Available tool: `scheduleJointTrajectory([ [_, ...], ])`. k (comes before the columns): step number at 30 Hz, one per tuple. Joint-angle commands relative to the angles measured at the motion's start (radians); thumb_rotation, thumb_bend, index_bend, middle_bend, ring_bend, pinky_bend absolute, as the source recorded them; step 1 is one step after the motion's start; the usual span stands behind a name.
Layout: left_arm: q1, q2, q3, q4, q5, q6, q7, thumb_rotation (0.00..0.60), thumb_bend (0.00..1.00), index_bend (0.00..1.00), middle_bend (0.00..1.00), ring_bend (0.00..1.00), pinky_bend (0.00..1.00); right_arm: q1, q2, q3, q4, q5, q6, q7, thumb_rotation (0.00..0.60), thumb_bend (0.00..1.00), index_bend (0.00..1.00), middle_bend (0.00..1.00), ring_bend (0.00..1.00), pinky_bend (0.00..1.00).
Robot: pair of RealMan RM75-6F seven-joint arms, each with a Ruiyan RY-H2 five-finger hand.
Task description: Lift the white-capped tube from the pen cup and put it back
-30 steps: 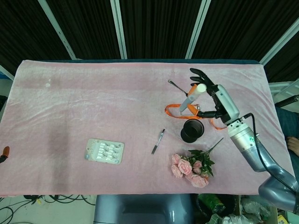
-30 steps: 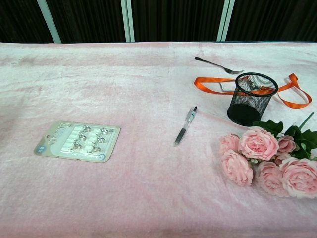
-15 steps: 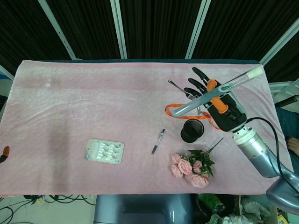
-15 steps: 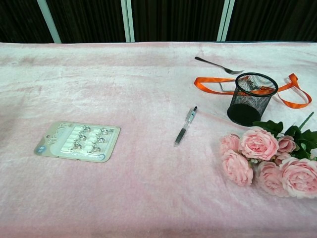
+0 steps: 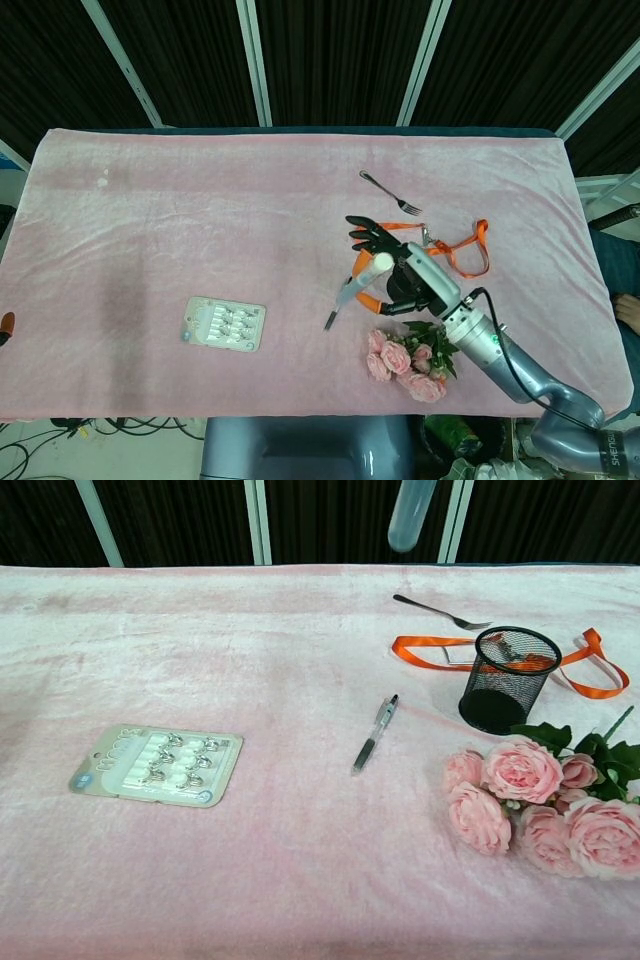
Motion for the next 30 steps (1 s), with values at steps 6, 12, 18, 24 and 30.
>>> scheduleJointTrajectory([
  [6,0.001,0.001,0.0,-0.001,-0.001,0.0,0.0,0.6,0.34,0.16,0.09,0.0,0.02,0.09,-0.127,-0.117,-0.012,0.232,-0.076,-0.689,0.6,0.39,0.66,0.06,0.11,0.16],
  [12,0.002,-0.001,-0.001,-0.001,-0.001,0.005,0.005,0.6,0.34,0.16,0.09,0.0,0.02,0.099,-0.093,-0.097,-0.014,0.322,-0.027,-0.856,0.6,0.39,0.66,0.06,0.11,0.16],
  [18,0.0,-0.008,0.0,-0.002,0.0,0.007,0.019,0.6,0.34,0.16,0.09,0.0,0.02,0.07,-0.02,-0.006,-0.131,0.365,-0.023,-0.554,0.6,0.39,0.66,0.06,0.11,0.16],
  [24,0.002,-0.008,-0.001,-0.004,0.001,0.012,0.02,0.6,0.34,0.16,0.09,0.0,0.02,0.003,0.047,0.107,-0.154,0.156,0.04,0.15,0.6,0.39,0.66,0.06,0.11,0.16],
  [30,0.005,-0.007,-0.002,-0.004,0.001,0.019,0.022,0.6,0.34,0.16,0.09,0.0,0.02,-0.026,0.087,0.095,-0.054,-0.056,0.215,0.689,0.6,0.39,0.66,0.06,0.11,0.16],
])
